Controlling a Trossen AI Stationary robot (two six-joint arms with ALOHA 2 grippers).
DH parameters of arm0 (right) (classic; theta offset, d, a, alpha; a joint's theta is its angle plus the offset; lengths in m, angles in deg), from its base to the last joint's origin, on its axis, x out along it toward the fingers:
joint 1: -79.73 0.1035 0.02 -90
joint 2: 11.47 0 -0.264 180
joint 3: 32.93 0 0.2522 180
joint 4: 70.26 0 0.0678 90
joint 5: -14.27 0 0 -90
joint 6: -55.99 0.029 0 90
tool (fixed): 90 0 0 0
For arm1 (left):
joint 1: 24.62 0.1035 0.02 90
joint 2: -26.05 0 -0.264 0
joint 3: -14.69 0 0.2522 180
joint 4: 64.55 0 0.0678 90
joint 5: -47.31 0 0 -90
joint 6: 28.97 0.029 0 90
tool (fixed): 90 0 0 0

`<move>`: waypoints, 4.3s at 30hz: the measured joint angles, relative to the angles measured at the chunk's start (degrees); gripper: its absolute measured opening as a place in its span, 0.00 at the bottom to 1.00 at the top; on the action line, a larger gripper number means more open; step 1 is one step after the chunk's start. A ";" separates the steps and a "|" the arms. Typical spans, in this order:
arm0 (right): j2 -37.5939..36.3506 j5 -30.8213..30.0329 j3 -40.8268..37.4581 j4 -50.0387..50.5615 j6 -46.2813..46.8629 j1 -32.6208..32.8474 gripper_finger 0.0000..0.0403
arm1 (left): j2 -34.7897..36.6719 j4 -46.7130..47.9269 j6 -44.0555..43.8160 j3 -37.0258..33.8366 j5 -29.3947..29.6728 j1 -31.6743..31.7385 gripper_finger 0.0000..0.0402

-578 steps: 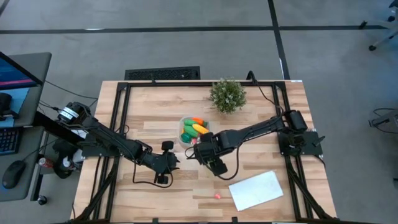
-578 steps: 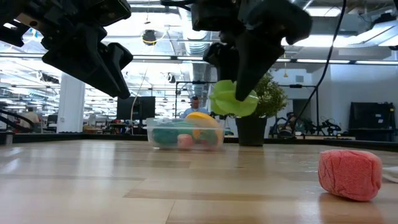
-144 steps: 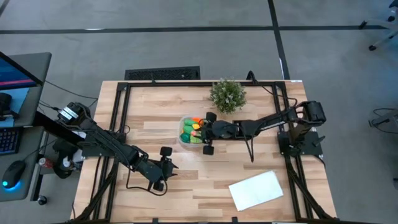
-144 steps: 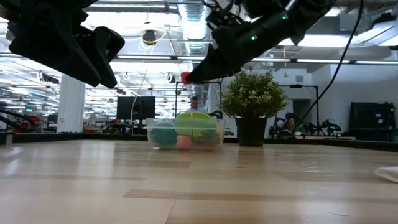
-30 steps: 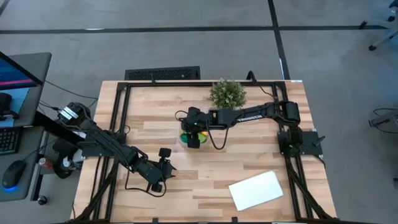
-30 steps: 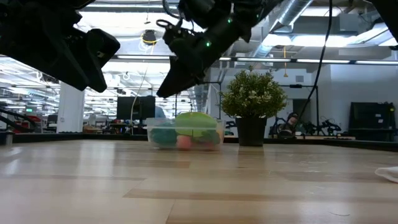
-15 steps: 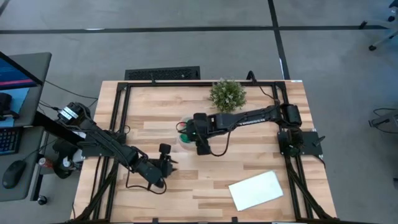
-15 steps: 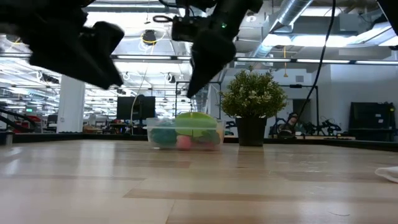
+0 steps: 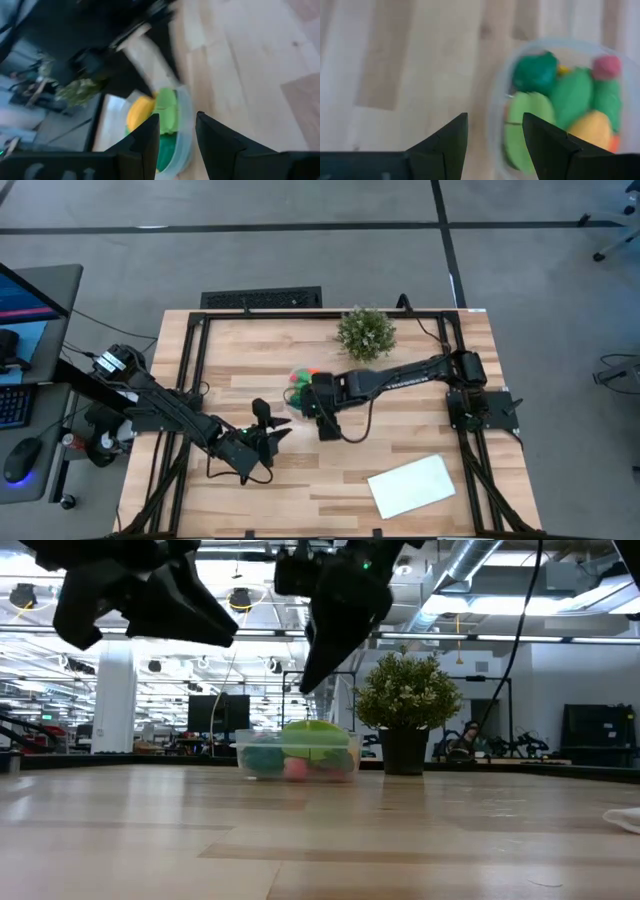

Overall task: Pick and placing Produce into tupperware
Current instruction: Return to Home Position

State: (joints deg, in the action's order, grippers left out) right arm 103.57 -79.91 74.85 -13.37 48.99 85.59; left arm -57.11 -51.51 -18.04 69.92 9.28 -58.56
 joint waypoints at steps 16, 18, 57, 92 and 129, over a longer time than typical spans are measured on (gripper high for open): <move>-15.03 8.63 -14.94 -17.44 -0.70 0.34 0.45 | 16.49 8.89 -13.17 0.04 6.99 -13.46 0.29; -21.51 8.63 -21.66 -22.74 -0.10 0.33 0.45 | 20.08 12.23 -16.92 0.04 4.90 -15.51 0.29; -60.56 9.02 -54.93 -46.63 1.00 -2.26 0.44 | 56.64 1.00 7.69 -15.56 -68.33 23.23 0.29; -79.22 8.67 -75.82 -63.37 3.97 -8.01 0.44 | 83.08 4.15 3.57 -25.90 -60.50 27.76 0.29; -78.20 8.69 -76.54 -64.23 4.31 -8.62 0.44 | 82.95 -15.25 1.19 -40.85 -62.74 32.96 0.29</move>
State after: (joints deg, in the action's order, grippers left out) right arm 25.37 -71.22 -1.69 -77.60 53.30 76.96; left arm 25.84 -66.76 -16.85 29.07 -53.46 -25.60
